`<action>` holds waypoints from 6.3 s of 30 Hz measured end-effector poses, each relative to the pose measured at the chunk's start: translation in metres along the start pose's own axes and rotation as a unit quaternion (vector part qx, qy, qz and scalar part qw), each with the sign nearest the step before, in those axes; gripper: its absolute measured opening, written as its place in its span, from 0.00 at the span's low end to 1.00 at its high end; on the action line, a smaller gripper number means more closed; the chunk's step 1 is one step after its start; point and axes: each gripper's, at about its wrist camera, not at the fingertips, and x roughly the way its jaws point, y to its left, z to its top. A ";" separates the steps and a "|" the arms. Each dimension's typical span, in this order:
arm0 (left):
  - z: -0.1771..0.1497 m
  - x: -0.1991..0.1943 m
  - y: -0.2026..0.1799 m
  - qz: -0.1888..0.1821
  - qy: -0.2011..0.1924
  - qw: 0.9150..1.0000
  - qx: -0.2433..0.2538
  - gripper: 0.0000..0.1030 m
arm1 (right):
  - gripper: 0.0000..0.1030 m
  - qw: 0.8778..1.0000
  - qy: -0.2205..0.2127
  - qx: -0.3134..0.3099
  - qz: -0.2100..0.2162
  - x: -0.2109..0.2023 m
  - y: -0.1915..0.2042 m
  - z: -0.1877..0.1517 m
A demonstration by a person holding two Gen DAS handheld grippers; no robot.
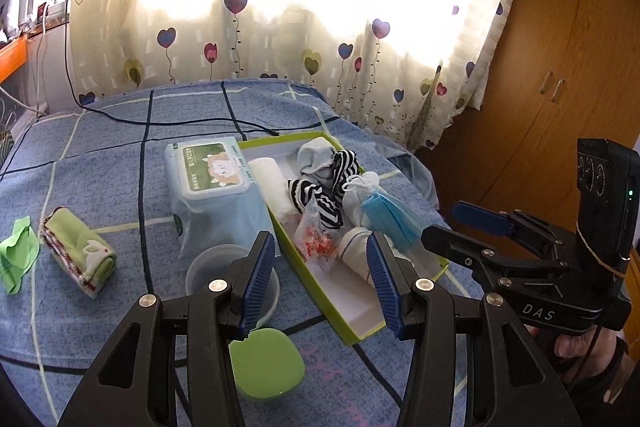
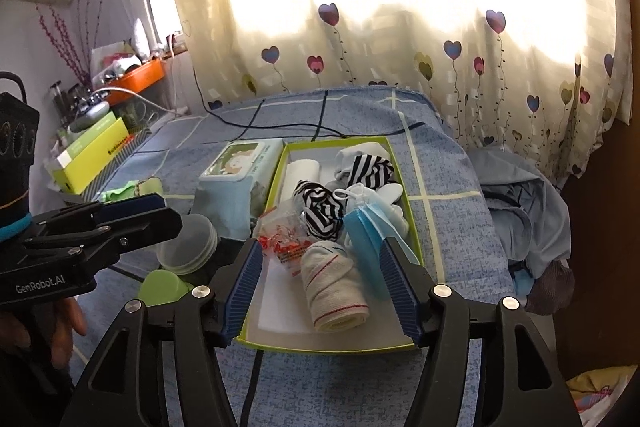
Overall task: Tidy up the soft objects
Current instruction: 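Move both tools back over the bed toward the green cloth and rolled green towel, then grasp the green cloth with the left tool while the right tool grasps the rolled green towel, then carry the green cloth and rolled green towel with both tools over the box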
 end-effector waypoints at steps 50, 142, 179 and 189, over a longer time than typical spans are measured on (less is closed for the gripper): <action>-0.026 -0.059 0.131 0.129 -0.024 0.989 -0.073 0.48 | 0.67 0.985 0.045 -0.117 0.116 0.057 0.152 0.045; -0.046 -0.010 0.323 0.243 0.050 0.961 -0.126 0.25 | 0.34 0.934 0.228 -0.257 0.101 0.244 0.277 0.047; -0.036 -0.093 0.235 0.229 -0.029 0.965 -0.125 0.09 | 0.33 0.963 0.115 -0.183 0.162 0.140 0.241 0.059; -0.023 -0.095 0.193 0.200 -0.044 0.974 -0.098 0.09 | 0.33 0.973 0.080 -0.156 0.153 0.106 0.210 0.062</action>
